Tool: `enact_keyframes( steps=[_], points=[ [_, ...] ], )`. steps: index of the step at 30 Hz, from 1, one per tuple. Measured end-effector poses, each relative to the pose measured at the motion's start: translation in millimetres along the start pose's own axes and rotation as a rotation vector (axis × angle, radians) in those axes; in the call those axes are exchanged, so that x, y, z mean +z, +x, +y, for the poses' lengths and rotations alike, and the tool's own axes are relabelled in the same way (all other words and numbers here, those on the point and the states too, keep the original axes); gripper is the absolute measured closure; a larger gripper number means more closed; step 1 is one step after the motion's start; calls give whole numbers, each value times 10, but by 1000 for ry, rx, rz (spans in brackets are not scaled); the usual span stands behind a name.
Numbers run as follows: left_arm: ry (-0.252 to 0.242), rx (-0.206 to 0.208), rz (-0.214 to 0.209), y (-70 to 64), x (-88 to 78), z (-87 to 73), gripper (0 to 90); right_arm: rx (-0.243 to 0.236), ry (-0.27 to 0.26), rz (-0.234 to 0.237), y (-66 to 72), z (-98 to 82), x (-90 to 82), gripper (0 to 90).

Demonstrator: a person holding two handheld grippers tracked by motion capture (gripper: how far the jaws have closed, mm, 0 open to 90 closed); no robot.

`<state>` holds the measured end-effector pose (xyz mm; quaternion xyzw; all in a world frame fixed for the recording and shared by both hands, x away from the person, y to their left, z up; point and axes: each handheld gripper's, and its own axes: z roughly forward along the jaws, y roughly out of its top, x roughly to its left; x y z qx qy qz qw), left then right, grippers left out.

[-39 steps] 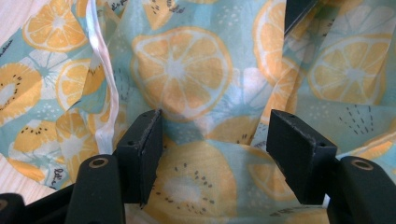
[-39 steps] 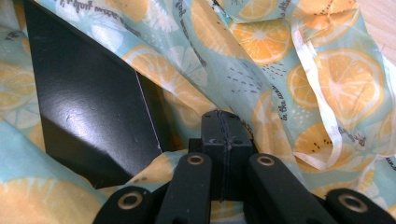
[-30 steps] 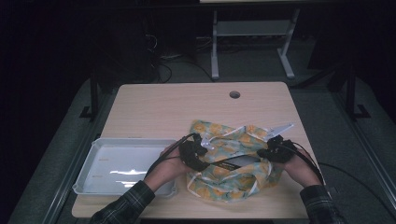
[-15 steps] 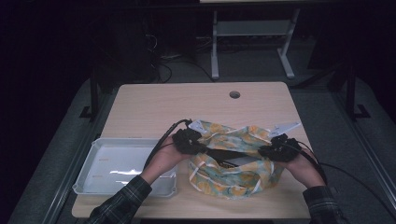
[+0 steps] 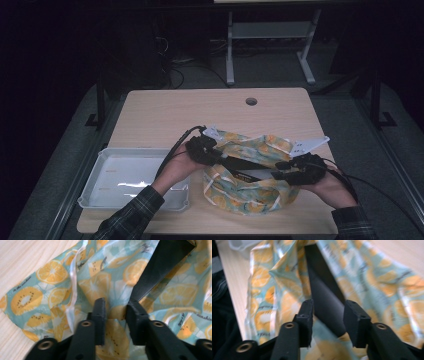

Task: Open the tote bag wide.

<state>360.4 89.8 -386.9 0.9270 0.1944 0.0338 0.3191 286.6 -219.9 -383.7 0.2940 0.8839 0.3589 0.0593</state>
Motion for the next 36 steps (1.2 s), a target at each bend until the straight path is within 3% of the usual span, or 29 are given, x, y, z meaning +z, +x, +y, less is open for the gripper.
enact_keyframes(
  steps=[4, 5, 7, 9, 10, 13, 17, 21, 26, 27, 36],
  points=[
    [-10, 5, 16, -20, 46, 59, 652, -20, 33, 22, 40, -27, 75, 547],
    [3, 26, 22, -4, 50, 81, 652, -21, 42, 26, 45, -31, 86, 549],
    [5, 27, 22, 8, 80, 116, 713, -22, 71, 22, 57, -44, 122, 572],
    [18, 32, 21, 26, 94, 143, 829, -34, 111, 21, 68, -63, 156, 646],
    [16, 34, 23, 29, 101, 152, 872, -40, 120, 17, 70, -73, 164, 738],
    [12, 21, 21, 60, 99, 171, 892, -36, 142, 27, 58, -105, 155, 882],
    [11, -6, 18, 149, 98, 187, 892, -35, 148, 45, 70, -168, 119, 893],
    [-3, -67, 13, 250, 167, 194, 892, -34, 162, 52, 82, -245, 117, 894],
    [40, -87, 17, 381, 276, 182, 894, -28, 177, 62, 67, -309, 126, 894],
    [28, -112, 17, 387, 315, 173, 894, -35, 180, 67, 67, -316, 128, 894],
    [94, -137, 22, 468, 512, 104, 898, -23, 228, 68, 63, -375, 204, 895]
  ],
)
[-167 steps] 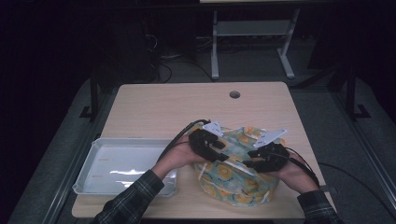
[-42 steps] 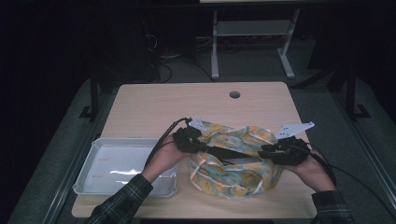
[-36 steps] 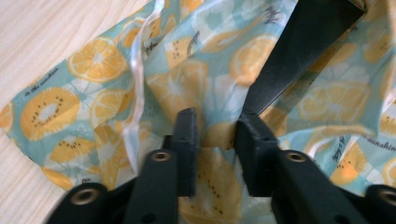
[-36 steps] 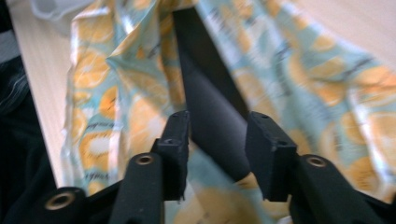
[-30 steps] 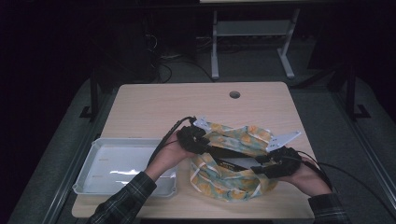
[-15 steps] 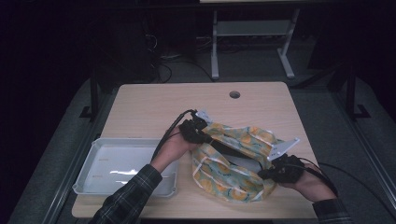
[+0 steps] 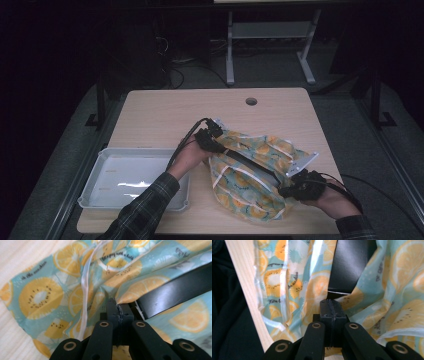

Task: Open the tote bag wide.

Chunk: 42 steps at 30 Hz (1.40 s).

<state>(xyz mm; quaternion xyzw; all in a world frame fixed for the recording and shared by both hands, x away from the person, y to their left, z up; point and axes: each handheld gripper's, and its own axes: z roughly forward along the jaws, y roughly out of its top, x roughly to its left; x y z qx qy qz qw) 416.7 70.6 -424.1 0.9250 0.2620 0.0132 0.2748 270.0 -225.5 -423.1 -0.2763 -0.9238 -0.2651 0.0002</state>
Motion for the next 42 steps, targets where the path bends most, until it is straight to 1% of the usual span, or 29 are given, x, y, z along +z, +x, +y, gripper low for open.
enact_keyframes(
  steps=[1, 3, 5, 9, 10, 12, 13, 15, 18, 20, 22, 23, 24, 25, 26, 28, 29, 31, 32, 33, 34, 35, 36, 37, 38, 39, 40, 42],
  points=[
    [8, -3, -2, 0, 22, -8, 898, -1, 8, -1, -7, -3, 23, 896],
    [40, 13, 2, -12, 56, -22, 899, -2, 24, 0, -13, -6, 61, 896],
    [57, 19, 4, -28, 85, -44, 899, -4, 36, 2, -9, -8, 96, 896],
    [76, 3, -7, -44, 151, -109, 900, -3, 50, 11, -4, -13, 144, 897],
    [99, 18, -11, -38, 149, -124, 900, -2, 51, 11, -4, -13, 147, 898],
    [105, 11, -15, -37, 159, -157, 900, 1, 50, 12, -7, -18, 150, 898],
    [103, 13, -16, -37, 155, -169, 900, 3, 50, 13, -11, -23, 153, 898],
    [114, 16, -22, -45, 142, -182, 900, 6, 50, 12, -19, -28, 152, 898],
    [132, 36, -15, -65, 133, -183, 900, 5, 53, 2, -16, -25, 155, 898],
    [134, 38, -13, -75, 130, -186, 900, 3, 68, -15, -6, -20, 175, 898],
    [125, 38, -9, -76, 129, -196, 900, 4, 65, -15, -4, -22, 163, 895],
    [120, 40, -8, -74, 128, -201, 899, 5, 55, -25, -9, -27, 146, 891],
    [115, 42, -11, -73, 126, -208, 899, 7, 42, -24, -13, -32, 113, 866],
    [111, 39, -16, -69, 124, -216, 899, 6, 23, -30, -17, -36, 69, 820],
    [105, 31, -22, -65, 124, -223, 898, 12, 0, -36, -21, -33, 12, 805],
    [101, 34, -24, -57, 121, -229, 898, 19, -52, -50, -19, -13, -123, 767],
    [98, 33, -24, -61, 121, -229, 898, 29, -78, -64, -14, 2, -191, 759],
    [100, 35, -24, -69, 121, -225, 898, 27, -122, -88, -25, 34, -293, 724],
    [99, 37, -24, -71, 123, -224, 898, 39, -143, -108, -37, 58, -323, 716],
    [100, 40, -21, -75, 124, -222, 897, 44, -158, -118, -56, 83, -333, 710],
    [98, 43, -20, -76, 127, -223, 898, 50, -165, -130, -67, 112, -323, 685],
    [96, 42, -20, -77, 126, -224, 898, 53, -169, -136, -84, 141, -300, 679],
    [95, 44, -21, -75, 124, -225, 897, 52, -166, -115, -100, 168, -267, 672],
    [94, 43, -23, -74, 124, -227, 898, 49, -158, -110, -101, 197, -225, 669],
    [94, 42, -23, -74, 123, -228, 897, 45, -148, -115, -102, 223, -181, 680],
    [93, 42, -23, -74, 122, -228, 898, 41, -134, -111, -107, 245, -142, 692],
    [93, 44, -24, -72, 123, -228, 898, 36, -125, -111, -109, 260, -111, 730],
    [92, 48, -22, -71, 118, -227, 897, 36, -123, -130, -118, 272, -88, 849]
  ],
)
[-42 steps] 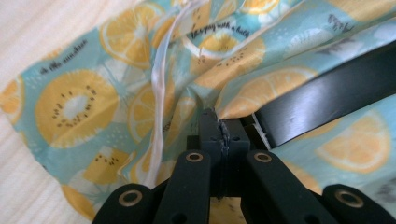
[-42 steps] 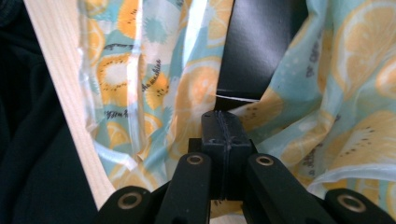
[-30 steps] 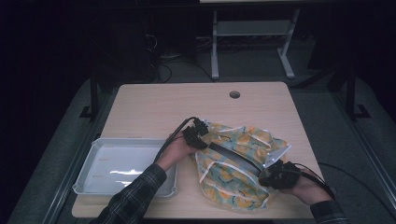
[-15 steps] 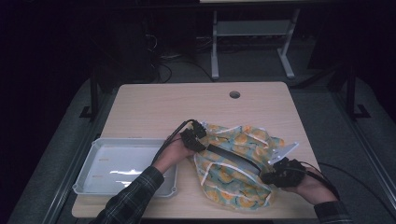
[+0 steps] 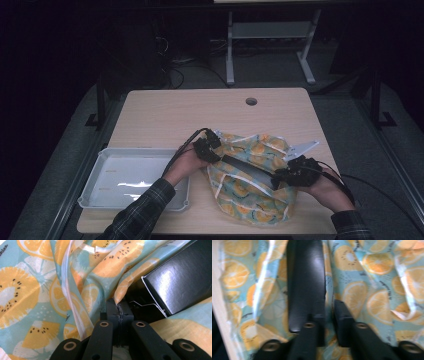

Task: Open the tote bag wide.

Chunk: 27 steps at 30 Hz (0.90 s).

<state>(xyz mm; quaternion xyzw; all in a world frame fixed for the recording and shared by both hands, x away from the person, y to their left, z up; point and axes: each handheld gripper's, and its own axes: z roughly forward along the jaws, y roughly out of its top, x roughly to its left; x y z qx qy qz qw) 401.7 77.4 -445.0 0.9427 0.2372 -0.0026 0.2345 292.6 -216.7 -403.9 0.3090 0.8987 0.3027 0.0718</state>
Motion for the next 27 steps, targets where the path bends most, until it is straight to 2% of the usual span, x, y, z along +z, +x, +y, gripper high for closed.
enact_keyframes(
  steps=[3, 9, 11, 15, 17, 22, 23, 27],
  points=[
    [-9, -2, -6, -7, -7, 3, 898, 17, -7, -31, -41, -12, -27, 895],
    [-7, 8, -9, -25, 17, 10, 899, 37, 44, -64, -115, -96, 76, 898],
    [-6, 11, -6, -29, 28, 11, 899, 50, 58, -56, -143, -133, 123, 899],
    [-10, 19, -11, -26, 30, 9, 899, 91, 34, -27, -177, -201, 123, 900],
    [-13, 21, -13, -25, 32, 9, 899, 97, 34, -15, -180, -227, 137, 900],
    [-18, 22, -14, -33, 39, 17, 899, 101, 42, -25, -180, -254, 156, 899],
    [-19, 22, -16, -32, 41, 16, 899, 109, 47, -20, -184, -264, 178, 899],
    [-25, 28, -13, -51, 50, 22, 898, 91, 101, -22, -191, -305, 302, 900]
  ],
)
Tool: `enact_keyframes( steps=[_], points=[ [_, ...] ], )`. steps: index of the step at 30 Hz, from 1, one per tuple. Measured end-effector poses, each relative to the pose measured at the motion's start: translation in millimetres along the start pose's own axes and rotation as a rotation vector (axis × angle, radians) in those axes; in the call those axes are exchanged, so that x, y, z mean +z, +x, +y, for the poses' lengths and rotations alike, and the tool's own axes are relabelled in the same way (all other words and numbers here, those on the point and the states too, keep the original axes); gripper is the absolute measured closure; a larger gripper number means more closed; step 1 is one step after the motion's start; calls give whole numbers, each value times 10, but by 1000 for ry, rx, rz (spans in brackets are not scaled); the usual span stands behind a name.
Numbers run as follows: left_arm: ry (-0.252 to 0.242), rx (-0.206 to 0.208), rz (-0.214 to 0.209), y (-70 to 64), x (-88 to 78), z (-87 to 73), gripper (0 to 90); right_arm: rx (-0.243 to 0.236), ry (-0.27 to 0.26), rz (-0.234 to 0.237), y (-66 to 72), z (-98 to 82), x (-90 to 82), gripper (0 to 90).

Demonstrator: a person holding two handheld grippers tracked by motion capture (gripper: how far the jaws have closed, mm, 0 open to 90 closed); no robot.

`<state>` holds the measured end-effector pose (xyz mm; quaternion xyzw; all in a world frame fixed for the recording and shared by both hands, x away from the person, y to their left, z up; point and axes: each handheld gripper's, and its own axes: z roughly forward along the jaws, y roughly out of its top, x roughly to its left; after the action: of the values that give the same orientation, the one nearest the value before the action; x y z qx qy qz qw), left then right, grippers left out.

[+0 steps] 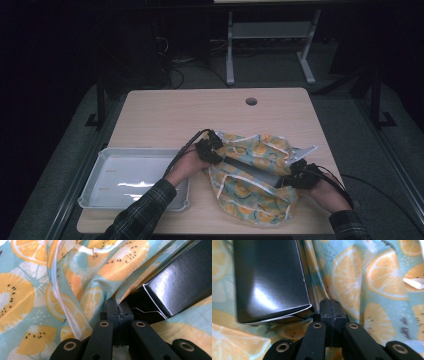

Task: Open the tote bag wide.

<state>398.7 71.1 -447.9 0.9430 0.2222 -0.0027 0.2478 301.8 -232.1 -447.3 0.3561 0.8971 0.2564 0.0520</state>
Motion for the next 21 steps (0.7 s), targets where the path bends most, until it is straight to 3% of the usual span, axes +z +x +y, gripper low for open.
enact_keyframes(
  steps=[5, 7, 15, 18, 21],
  points=[
    [-11, -12, -8, 12, -2, -8, 885, -18, 18, -9, 27, 6, 33, 894],
    [-25, -24, -7, 38, -22, -13, 844, -12, 4, -13, 22, 1, 9, 847],
    [-148, -73, -30, 104, -357, 13, 544, 33, -104, -56, -1, 26, -265, 643],
    [-206, -69, -38, 75, -477, 34, 485, 25, -146, -71, 12, 60, -363, 581],
    [-246, -43, -74, -1, -567, 62, 493, 12, -180, -70, 59, 103, -440, 570]
  ],
)
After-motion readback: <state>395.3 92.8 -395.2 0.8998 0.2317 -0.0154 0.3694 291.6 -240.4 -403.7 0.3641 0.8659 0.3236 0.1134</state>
